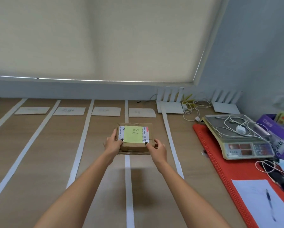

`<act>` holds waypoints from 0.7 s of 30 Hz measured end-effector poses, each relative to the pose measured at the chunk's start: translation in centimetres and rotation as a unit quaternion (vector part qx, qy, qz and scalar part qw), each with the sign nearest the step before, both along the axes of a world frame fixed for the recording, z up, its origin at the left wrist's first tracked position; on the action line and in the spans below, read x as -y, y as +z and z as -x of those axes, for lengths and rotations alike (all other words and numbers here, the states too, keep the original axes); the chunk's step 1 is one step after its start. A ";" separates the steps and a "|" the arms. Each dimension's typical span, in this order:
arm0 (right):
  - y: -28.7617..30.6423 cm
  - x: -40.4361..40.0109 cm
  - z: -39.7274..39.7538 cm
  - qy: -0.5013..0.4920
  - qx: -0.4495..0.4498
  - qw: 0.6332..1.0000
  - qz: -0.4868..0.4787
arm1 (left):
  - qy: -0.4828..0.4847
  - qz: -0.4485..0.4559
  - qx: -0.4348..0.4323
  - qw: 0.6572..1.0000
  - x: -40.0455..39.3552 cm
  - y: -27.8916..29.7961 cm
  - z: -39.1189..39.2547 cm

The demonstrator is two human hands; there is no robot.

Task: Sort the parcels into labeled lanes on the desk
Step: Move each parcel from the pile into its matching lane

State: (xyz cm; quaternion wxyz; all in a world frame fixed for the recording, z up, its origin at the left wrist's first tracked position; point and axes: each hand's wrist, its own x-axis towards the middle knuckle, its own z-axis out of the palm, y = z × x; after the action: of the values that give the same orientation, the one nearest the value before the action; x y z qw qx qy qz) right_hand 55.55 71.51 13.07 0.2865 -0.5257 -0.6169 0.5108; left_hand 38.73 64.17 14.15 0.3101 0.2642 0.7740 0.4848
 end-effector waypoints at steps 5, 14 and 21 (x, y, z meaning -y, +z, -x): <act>-2.9 -5.0 -1.8 0.016 0.015 0.999 0.027 | -0.001 0.011 0.039 0.999 -4.1 -2.7 -2.8; -7.1 -14.3 2.6 0.009 0.042 0.999 0.019 | 0.075 -0.005 0.018 0.997 -13.5 -6.7 -0.5; -11.7 -21.5 8.6 -0.012 0.069 0.997 0.019 | 0.089 0.028 0.011 0.996 -20.5 -11.1 4.5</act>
State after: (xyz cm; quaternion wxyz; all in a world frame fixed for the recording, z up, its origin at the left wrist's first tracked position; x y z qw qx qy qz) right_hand 46.93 92.98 1.39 0.2393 -0.5721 -0.6190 0.4819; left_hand 34.19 84.68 3.05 0.2815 0.1806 0.8041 0.4914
